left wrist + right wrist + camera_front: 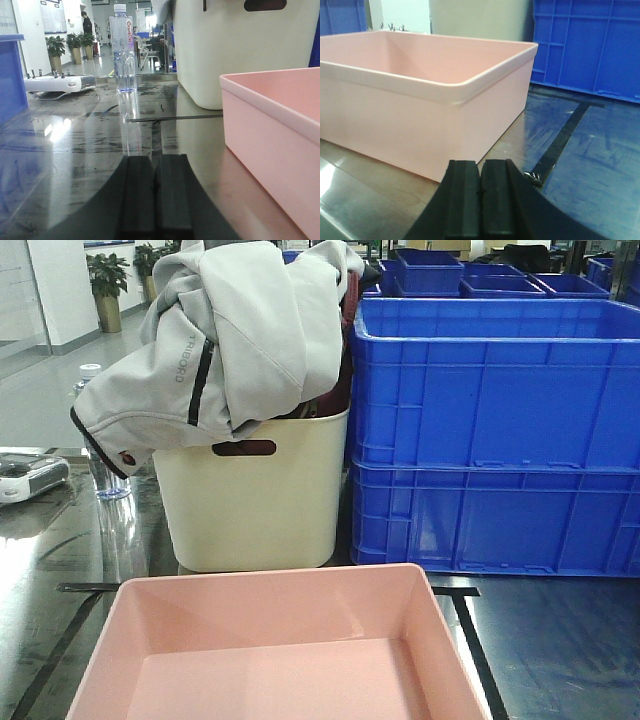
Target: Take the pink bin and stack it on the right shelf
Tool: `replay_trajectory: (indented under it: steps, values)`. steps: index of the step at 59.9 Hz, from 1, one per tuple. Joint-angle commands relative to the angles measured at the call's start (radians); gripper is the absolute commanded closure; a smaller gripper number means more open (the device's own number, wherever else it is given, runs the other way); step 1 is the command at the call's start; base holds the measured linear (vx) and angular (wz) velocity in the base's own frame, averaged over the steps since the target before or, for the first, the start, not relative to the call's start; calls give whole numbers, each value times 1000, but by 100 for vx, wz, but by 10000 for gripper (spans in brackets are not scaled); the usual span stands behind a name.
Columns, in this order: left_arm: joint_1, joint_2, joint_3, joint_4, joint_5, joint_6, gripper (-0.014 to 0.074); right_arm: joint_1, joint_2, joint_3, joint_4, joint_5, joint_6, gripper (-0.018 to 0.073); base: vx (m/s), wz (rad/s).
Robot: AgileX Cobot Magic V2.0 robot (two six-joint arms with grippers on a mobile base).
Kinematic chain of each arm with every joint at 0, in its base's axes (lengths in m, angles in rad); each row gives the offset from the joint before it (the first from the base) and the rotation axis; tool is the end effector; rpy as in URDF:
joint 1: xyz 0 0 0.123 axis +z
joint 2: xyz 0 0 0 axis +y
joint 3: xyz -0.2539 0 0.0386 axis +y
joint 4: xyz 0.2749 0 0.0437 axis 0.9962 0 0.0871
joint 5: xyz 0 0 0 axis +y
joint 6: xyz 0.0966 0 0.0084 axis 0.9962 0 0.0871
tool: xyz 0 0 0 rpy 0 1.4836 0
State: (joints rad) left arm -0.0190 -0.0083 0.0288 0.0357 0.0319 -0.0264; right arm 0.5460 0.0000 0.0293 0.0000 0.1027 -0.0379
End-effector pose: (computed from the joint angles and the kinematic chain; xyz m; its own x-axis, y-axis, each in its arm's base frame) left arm 0.1184 -0.0021 0.2009 0.0350 0.0086 -0.9994 0.0175 0.9998 0.0092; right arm 0.1017 0.0618 0.1928 -0.0186 -0.0556 -0.9983 -0.5203 0.8531 -0.0379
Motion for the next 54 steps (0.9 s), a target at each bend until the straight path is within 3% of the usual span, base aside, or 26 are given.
replay_trajectory:
  steps: [1,13,17,28,37,45,54]
  values:
    - [2,-19,14,0,-87,-6,602,0,-26,3,0,-47,-10,568,0,0]
    - [2,-19,14,0,-86,-6,602,-23,-26,3,0,-57,-18,568,0,0]
    - [2,-19,14,0,-86,-6,602,-101,-26,3,13,-58,-12,568,0,0]
    - [2,-19,14,0,-86,-6,602,-405,-26,3,29,-58,5,568,0,0]
    - [2,-19,14,0,-86,-6,602,-537,-24,3,29,-59,5,568,0,0]
    - [2,-19,14,0,-86,-6,602,-591,-24,3,29,-63,3,568,0,0]
    - [2,-19,14,0,-86,-6,602,-596,-24,3,29,-63,0,568,0,0]
